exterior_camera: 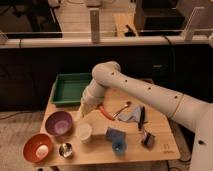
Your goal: Place banana in paper cup
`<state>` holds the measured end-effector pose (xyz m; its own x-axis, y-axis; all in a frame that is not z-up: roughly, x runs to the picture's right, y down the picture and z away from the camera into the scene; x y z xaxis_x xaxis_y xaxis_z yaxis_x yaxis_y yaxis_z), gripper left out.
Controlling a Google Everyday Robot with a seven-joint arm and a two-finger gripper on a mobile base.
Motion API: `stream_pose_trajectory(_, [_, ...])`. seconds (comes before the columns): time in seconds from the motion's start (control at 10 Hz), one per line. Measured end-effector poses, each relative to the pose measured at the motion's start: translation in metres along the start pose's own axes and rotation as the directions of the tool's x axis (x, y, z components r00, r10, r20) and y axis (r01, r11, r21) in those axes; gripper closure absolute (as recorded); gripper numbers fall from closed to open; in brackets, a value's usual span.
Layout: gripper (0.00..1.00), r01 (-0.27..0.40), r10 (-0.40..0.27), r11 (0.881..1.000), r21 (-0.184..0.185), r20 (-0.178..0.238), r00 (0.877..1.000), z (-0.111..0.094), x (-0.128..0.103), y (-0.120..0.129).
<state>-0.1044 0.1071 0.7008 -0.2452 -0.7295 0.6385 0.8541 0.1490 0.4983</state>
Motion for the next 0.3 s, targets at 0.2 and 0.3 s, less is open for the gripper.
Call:
stream_pose_trajectory(0.2, [1.00,0.012,-0.012,1.000,-0.006,0.023,1.000,-0.002,-0.017,-0.001])
stream_pose_trajectory(0.3, [1.00,0.017,-0.017,1.000,-0.007,0.027,0.999,-0.004,-0.024,0.000])
